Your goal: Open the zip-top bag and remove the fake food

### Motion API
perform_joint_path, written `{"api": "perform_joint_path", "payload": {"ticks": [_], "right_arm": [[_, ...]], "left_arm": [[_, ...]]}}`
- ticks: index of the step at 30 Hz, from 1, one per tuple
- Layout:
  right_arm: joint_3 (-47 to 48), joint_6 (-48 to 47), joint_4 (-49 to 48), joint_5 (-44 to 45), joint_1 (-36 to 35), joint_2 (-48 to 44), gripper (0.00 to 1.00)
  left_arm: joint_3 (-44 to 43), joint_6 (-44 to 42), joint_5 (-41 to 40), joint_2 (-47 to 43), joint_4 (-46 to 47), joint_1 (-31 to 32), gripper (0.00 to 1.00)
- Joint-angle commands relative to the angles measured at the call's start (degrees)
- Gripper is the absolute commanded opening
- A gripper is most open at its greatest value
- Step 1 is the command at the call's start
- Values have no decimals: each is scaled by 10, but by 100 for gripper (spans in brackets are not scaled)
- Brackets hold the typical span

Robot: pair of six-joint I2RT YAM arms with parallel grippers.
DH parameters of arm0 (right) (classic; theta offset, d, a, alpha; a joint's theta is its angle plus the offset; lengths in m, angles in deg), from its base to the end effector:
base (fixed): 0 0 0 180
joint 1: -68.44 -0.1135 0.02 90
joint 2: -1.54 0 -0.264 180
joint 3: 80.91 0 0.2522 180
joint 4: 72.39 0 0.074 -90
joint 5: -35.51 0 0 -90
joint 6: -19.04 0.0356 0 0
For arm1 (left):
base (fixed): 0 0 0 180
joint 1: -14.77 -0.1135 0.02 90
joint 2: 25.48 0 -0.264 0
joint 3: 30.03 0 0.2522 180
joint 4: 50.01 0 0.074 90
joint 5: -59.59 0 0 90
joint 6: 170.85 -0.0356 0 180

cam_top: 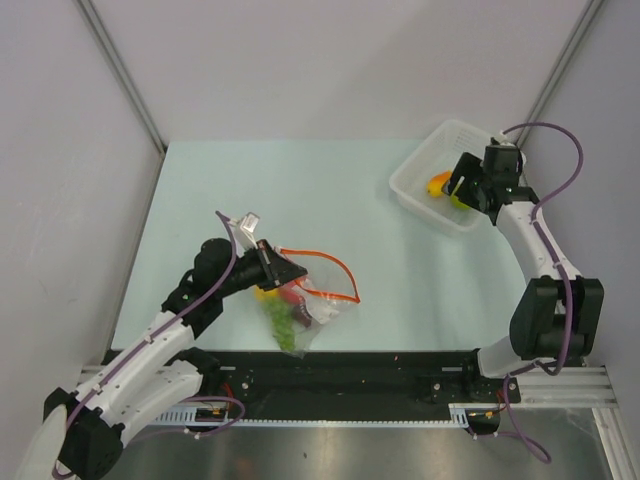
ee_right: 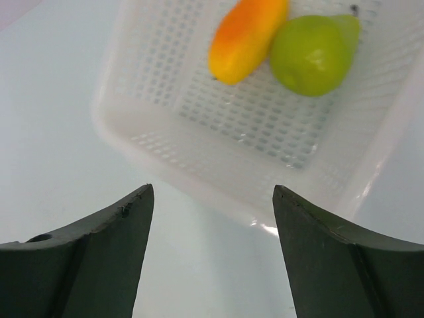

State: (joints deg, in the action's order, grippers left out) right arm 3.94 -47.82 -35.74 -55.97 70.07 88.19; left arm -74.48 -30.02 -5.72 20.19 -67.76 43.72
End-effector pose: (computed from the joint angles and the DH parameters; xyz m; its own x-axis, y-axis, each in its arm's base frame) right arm 0.3424 -0.0088 0.3010 -0.5683 0.4092 -0.7138 0.2518 0.9124 0.3225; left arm 0.1575 -0.1041 0.2624 -0.7886 -0.3688 -0.4920 0.2756 0.5034 -0.8189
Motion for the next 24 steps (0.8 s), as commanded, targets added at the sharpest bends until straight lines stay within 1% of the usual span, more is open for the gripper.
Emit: {"api": "perform_joint_path", "payload": {"ticks": [1,6,7,10,12,13,14,15,16,17,19,20,23,24], "right_arm": [[11,-23,14,3,-59,-62,77],[-13,-32,25,-23,-123,-131,73],[-23,-33,27,-30,-149,-141,71],[-49,-31,28,-45,-191,-182,66],[-67,-25,17,-60,-237,-212,64],[-74,-20,6,-77,-253,-220,60],[-88,-9,0,-89,-288,-227,59],[-94,-2,-7,-106,-306,-235,58],[-98,5,-17,-110,-323,-238,54],[-104,22,-22,-110,-366,-239,52],[-109,35,-42,-100,-414,-236,47],[-110,42,-50,-93,-459,-232,46],[-96,38,-59,-52,-537,-199,41],[-91,37,-56,-47,-551,-189,35]], "left_arm": [[3,5,12,-15,12,-3,0],[7,8,11,-17,11,-3,0],[7,8,12,-17,9,-4,0],[6,7,10,-20,5,-3,0],[6,8,4,-23,2,-4,0],[7,9,4,-23,1,-3,0],[7,10,6,-24,1,-4,0],[7,10,7,-24,1,-4,0],[6,10,8,-25,-1,-3,0],[6,9,7,-26,-1,-4,0],[7,9,2,-30,-1,-3,0],[10,11,0,-31,-1,-3,0],[10,15,4,-30,4,-3,0],[8,15,5,-30,0,-3,0]]}}
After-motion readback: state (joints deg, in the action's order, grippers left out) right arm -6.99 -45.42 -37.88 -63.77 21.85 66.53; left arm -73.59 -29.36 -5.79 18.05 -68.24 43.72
